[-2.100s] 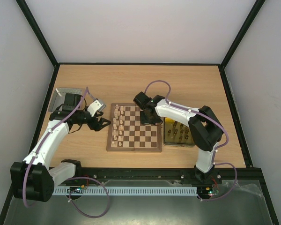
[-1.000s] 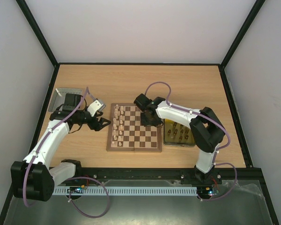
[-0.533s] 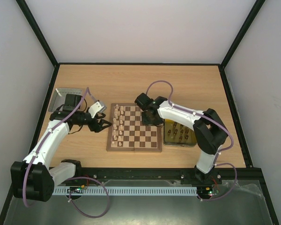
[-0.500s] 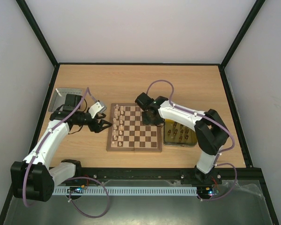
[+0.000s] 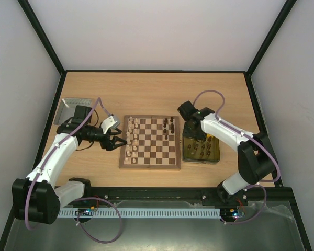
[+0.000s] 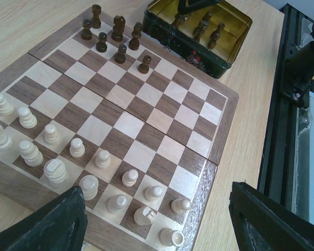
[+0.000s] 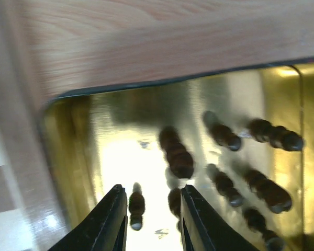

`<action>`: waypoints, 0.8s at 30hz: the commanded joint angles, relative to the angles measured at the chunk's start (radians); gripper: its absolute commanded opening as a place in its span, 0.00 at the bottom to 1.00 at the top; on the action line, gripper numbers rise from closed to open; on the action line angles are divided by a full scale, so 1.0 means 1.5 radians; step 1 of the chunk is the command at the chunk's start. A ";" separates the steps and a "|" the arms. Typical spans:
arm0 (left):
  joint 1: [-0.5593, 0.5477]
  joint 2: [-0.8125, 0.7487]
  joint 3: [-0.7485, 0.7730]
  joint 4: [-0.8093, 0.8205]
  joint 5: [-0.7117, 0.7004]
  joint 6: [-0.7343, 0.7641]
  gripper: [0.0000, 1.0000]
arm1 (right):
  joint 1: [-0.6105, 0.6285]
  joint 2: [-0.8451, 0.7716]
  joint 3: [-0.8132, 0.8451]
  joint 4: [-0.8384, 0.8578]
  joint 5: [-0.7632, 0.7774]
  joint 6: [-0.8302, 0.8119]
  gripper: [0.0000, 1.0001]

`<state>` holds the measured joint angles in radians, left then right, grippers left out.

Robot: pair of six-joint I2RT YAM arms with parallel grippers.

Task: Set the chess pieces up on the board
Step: Pick up the chess piece from the storage box.

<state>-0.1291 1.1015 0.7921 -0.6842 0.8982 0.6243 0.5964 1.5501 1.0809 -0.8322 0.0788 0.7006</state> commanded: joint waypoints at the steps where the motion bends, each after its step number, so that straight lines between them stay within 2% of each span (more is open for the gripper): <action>1: -0.003 0.008 0.015 -0.009 0.023 0.010 0.75 | -0.060 -0.027 -0.041 -0.005 0.011 -0.001 0.28; 17: -0.004 0.002 0.011 -0.001 0.014 0.002 0.76 | -0.081 0.016 -0.038 0.031 -0.013 -0.022 0.27; 24: -0.005 0.002 0.011 -0.003 0.013 0.003 0.76 | -0.082 0.028 -0.049 0.050 -0.025 -0.023 0.17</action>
<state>-0.1307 1.1076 0.7921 -0.6849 0.8978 0.6209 0.4778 1.5810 1.0191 -0.7773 0.0387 0.6758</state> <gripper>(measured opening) 0.762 0.192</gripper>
